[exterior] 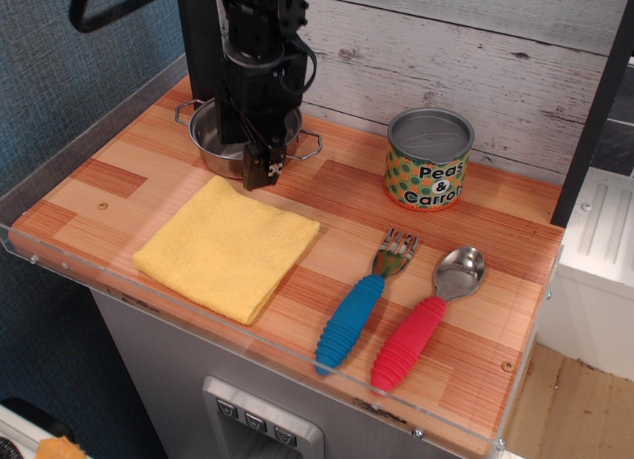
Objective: Place the pot on the yellow cloth
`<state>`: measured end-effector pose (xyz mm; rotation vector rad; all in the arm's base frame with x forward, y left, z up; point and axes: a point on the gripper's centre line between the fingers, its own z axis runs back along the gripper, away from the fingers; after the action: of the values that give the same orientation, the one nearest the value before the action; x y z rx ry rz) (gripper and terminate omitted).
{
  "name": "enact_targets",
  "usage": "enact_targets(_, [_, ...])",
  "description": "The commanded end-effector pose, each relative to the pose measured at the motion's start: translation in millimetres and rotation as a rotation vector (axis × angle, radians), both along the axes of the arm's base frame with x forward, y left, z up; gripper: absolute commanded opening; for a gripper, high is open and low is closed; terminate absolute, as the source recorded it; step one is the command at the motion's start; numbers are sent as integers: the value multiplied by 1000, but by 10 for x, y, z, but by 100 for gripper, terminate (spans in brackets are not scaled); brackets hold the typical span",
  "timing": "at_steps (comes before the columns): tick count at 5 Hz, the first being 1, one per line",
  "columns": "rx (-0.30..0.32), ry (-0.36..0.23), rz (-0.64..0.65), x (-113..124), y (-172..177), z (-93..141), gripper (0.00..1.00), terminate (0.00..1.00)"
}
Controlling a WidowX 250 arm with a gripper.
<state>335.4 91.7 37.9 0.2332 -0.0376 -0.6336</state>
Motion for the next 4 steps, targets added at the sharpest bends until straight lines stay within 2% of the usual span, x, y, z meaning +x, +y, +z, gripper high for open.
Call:
enact_targets(1, [-29,-91,-35,198,137,12,100,0])
enact_targets(2, [-78,-72,-18,240,166,-45,100,0])
enact_targets(3, [-101,-58,-16,260,188,-87,100,0])
enact_targets(4, [-92,-51,-29,273,198,-99,0,0])
